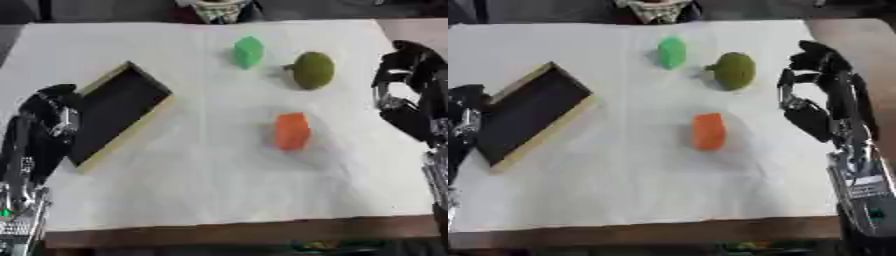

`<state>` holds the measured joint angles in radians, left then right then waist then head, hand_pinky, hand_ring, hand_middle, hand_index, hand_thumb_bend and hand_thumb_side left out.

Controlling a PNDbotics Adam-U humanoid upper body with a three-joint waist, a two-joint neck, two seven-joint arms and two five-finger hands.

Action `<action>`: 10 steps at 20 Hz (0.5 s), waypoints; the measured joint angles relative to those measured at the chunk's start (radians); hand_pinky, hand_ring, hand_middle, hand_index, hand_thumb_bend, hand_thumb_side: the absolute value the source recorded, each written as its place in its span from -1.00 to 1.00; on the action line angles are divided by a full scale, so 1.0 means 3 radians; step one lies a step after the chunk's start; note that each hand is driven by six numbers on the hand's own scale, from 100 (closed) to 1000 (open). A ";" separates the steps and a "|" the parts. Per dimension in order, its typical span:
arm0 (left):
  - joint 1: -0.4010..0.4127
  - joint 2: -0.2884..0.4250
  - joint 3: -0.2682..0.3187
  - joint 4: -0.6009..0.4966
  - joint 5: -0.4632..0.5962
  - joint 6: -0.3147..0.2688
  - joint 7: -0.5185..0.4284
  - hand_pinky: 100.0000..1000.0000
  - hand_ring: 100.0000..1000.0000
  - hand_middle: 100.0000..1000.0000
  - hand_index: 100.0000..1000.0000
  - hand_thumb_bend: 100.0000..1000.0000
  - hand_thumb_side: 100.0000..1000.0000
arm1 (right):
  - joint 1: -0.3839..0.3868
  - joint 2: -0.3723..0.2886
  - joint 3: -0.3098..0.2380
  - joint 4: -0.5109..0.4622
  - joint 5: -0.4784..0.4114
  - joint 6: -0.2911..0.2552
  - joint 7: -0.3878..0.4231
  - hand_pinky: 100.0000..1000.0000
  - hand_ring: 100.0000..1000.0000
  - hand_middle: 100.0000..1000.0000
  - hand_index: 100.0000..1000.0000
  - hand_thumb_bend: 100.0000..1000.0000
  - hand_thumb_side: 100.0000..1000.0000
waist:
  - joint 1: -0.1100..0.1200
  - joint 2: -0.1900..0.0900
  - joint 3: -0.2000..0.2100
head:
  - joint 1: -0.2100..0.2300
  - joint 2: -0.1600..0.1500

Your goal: Pick up objects on the table and place them in the box.

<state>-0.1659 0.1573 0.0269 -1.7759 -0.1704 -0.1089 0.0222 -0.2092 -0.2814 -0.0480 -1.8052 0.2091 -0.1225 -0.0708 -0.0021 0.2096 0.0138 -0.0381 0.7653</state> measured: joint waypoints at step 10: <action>0.0000 0.0000 0.0000 0.0000 -0.0002 0.0000 -0.0001 0.18 0.11 0.09 0.42 -1.00 -0.04 | 0.0000 0.0000 0.0000 0.0000 0.0000 0.0001 0.0002 0.23 0.38 0.26 0.65 -1.00 -0.83 | 0.0000 0.0000 -0.0004 | -0.0009 0.0000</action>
<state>-0.1659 0.1573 0.0269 -1.7759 -0.1711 -0.1090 0.0220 -0.2092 -0.2814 -0.0480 -1.8052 0.2091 -0.1224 -0.0703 -0.0021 0.2096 0.0126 -0.0406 0.7653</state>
